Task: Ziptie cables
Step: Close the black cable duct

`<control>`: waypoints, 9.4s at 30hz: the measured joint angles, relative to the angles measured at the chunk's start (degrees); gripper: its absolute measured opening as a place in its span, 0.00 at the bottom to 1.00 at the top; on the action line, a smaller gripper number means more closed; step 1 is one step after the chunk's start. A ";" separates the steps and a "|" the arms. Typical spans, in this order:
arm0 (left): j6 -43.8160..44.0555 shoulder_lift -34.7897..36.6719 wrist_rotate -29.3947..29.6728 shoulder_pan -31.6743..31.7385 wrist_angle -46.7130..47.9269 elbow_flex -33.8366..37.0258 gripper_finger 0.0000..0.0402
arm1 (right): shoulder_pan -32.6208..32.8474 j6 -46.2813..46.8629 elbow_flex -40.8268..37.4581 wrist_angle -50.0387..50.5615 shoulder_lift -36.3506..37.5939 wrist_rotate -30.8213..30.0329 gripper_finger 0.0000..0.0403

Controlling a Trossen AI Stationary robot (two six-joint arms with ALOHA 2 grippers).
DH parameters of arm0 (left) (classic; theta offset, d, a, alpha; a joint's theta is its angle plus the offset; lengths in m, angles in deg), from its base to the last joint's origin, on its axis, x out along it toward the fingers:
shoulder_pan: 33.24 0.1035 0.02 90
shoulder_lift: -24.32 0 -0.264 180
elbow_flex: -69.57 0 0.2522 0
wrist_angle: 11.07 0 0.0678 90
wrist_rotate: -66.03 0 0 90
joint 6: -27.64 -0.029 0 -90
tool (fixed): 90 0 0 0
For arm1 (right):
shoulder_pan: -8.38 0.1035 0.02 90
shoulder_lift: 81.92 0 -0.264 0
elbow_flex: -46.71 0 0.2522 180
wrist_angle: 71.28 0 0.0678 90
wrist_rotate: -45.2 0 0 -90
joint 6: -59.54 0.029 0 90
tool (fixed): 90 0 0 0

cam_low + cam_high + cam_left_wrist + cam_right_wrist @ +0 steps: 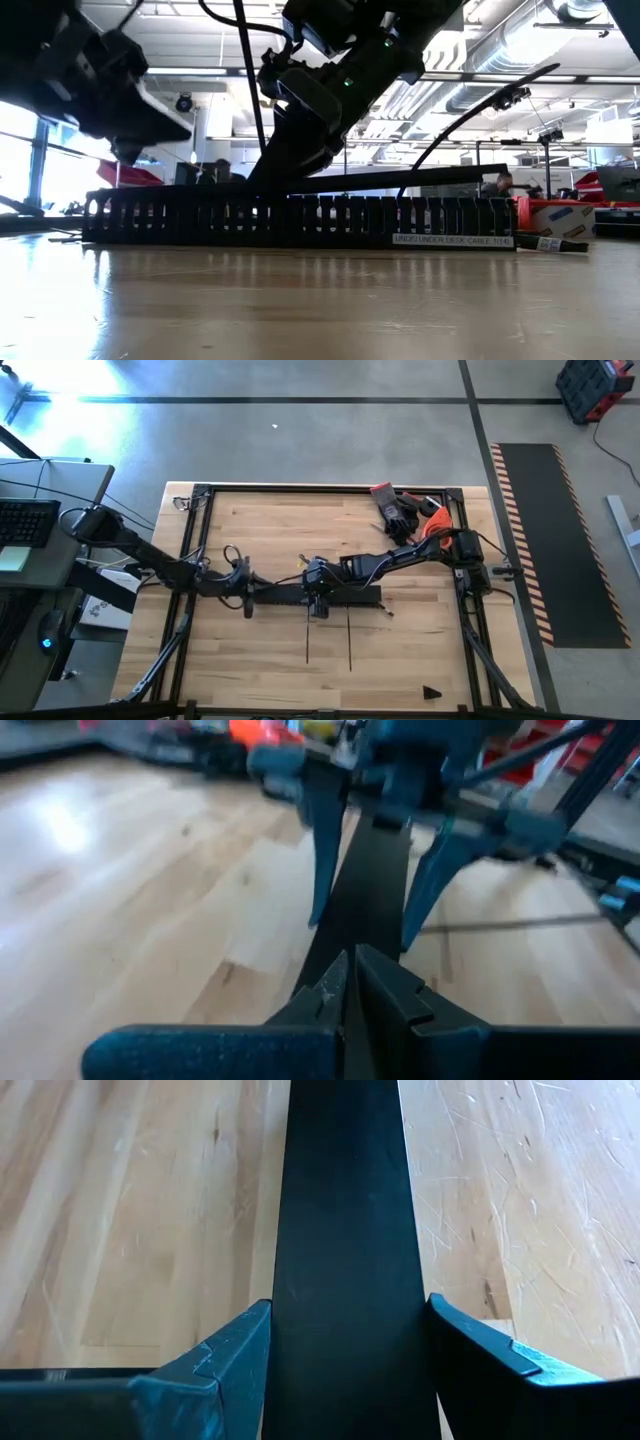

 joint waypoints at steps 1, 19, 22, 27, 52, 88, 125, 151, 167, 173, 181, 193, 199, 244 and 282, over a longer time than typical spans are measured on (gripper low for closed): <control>0.31 -1.40 -1.13 0.65 -0.64 0.00 0.00 | 0.00 0.00 0.00 0.01 0.00 0.00 0.52; 6.80 -24.45 -11.95 4.82 -10.42 -3.08 0.00 | 0.03 0.43 -0.02 0.75 0.00 0.00 0.52; 6.89 -24.53 -12.02 4.80 -10.40 -3.06 0.00 | 0.22 0.65 -0.02 0.76 0.00 0.17 0.52; 6.98 -24.58 -12.06 4.80 -10.40 -2.99 0.00 | 0.41 0.87 -0.02 0.76 0.00 0.55 0.52; 6.78 -24.67 -12.30 4.73 -10.42 -2.93 0.00 | 3.01 -1.56 -6.77 -1.88 13.28 -8.59 0.41; 6.14 -24.73 -11.82 4.71 -10.79 -2.85 0.00 | 1.05 -9.48 -14.56 -12.95 5.74 0.36 0.97; -2.18 -21.43 -15.25 5.90 -18.31 -6.38 0.00 | 1.09 -3.37 -14.56 -16.83 2.34 0.66 0.56; -1.31 -40.93 -30.14 13.43 -10.57 -19.58 0.00 | 1.11 -3.17 -14.56 -16.74 2.29 0.72 0.53; -1.15 -41.08 -31.34 13.32 -10.70 -19.50 0.00 | 0.70 -6.86 -14.56 -13.46 5.08 7.68 0.71; -1.18 -41.08 -31.10 13.34 -10.66 -19.50 0.00 | 0.45 -7.76 -14.24 -11.21 6.26 9.69 0.81; -1.18 -41.10 -30.88 13.34 -11.04 -19.46 0.00 | 0.90 -8.66 -9.62 2.48 7.67 7.96 0.82; -1.54 -40.71 -30.68 13.27 -11.67 -19.34 0.00 | 2.84 -7.89 -9.79 5.25 3.77 1.01 0.79; -1.40 -37.06 -30.81 12.56 -10.59 -19.02 0.00 | 3.31 -5.93 -9.69 4.36 3.72 0.04 0.55; -5.47 -47.94 -29.30 9.64 -13.86 -26.51 0.00 | 8.40 -8.09 -9.70 10.78 14.78 -8.61 0.60; 7.91 -17.75 17.08 -25.35 43.59 -35.45 0.00 | 11.76 -5.06 -22.57 -12.25 16.07 -13.34 0.63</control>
